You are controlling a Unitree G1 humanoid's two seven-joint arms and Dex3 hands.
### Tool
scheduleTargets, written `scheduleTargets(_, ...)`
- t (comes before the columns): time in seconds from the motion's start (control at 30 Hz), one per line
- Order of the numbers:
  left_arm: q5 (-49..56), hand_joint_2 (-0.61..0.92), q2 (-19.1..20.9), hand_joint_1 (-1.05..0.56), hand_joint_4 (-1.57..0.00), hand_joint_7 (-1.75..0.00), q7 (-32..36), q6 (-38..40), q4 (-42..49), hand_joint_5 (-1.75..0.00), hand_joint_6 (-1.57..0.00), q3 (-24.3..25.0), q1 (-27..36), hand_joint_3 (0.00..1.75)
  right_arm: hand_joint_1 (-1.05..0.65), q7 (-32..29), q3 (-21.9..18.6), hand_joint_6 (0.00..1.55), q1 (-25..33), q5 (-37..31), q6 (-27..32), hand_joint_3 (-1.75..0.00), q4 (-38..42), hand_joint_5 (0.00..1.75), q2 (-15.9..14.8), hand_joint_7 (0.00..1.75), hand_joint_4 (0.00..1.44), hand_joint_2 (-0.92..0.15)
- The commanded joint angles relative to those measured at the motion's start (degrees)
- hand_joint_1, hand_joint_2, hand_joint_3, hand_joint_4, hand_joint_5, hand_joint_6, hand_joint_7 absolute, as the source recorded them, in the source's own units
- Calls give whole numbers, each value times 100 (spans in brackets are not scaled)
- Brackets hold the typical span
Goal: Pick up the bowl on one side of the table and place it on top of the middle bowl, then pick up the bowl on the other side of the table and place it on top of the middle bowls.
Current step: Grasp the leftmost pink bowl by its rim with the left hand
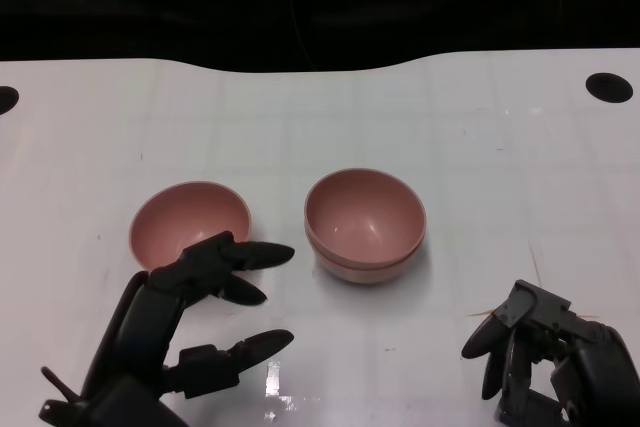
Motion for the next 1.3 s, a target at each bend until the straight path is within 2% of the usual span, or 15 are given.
scheduleTargets(0.03, 398, 90, 261, -46, -32, -15, 123, 272, -325, -76, -44, 71, -76, 2, -5, 51, -92, 81, -45, -9, 71, -151, 50, 175, -1, 149, 88, -36)
scheduleTargets(0.13, 959, 90, 464, -48, -26, -8, 183, 578, -534, -69, -37, 80, -186, 1, -5, 78, -97, 81, -83, -29, 57, -151, 108, 175, 8, 149, 88, -36)
scheduleTargets(0.27, 1748, 89, 786, -50, -21, -5, 163, 942, -679, -61, -36, 16, -377, 0, -4, 89, -98, 82, -91, -76, 70, -152, 116, 175, 10, 149, 89, -35)
scheduleTargets(0.37, 2212, 87, 989, -50, -24, -1, 56, 1264, -742, -44, -36, -76, -526, 0, -4, 104, -96, 82, -84, -98, 118, -152, 77, 175, 20, 149, 90, -35)
scheduleTargets(0.57, 2893, 84, 1349, -53, -27, -1, -53, 1695, -524, -37, -36, -334, -930, 0, -3, 85, -101, 82, -109, -188, 122, -153, 86, 175, 64, 149, 90, -34)
scheduleTargets(0.7, 3201, 85, 1522, -52, -33, -2, -261, 1983, -175, -39, -39, -600, -1238, 0, -2, 85, -106, 82, -121, -257, 80, -154, 109, 175, 78, 149, 90, -33)
scheduleTargets(1.0, 3713, 91, 1621, -51, -42, -2, -833, 2626, 875, -31, -46, -1345, -2138, 2, -2, 95, -131, 83, -133, -243, 120, -156, 93, 175, 119, 149, 90, -32)
scheduleTargets(1.1, 3767, 92, 1607, -49, -56, -1, -895, 2729, 1367, -20, -51, -1566, -2483, 1, -2, 83, -144, 83, -169, -264, 75, -156, 152, 175, 127, 149, 91, -31)
scheduleTargets(1.2, 3717, 92, 1592, -45, -68, -2, -794, 2700, 1880, -21, -55, -1723, -2748, 2, -2, 95, -146, 83, -166, -249, 112, -156, 137, 175, 138, 149, 91, -31)
scheduleTargets(1.23, 3694, 92, 1587, -40, -72, -3, -719, 2651, 2081, -48, -64, -1774, -2839, 2, -2, 101, -144, 83, -159, -240, 132, -156, 122, 175, 143, 149, 91, -31)
scheduleTargets(1.27, 3677, 92, 1587, -36, -68, -3, -638, 2588, 2268, -89, -74, -1822, -2920, 3, -2, 104, -144, 83, -155, -239, 137, -157, 116, 175, 146, 149, 91, -31)
scheduleTargets(1.3, 3696, 92, 1587, -34, -68, -3, -556, 2530, 2495, -106, -79, -1897, -3024, 4, -1, 99, -144, 83, -151, -247, 133, -157, 113, 175, 152, 149, 91, -31)
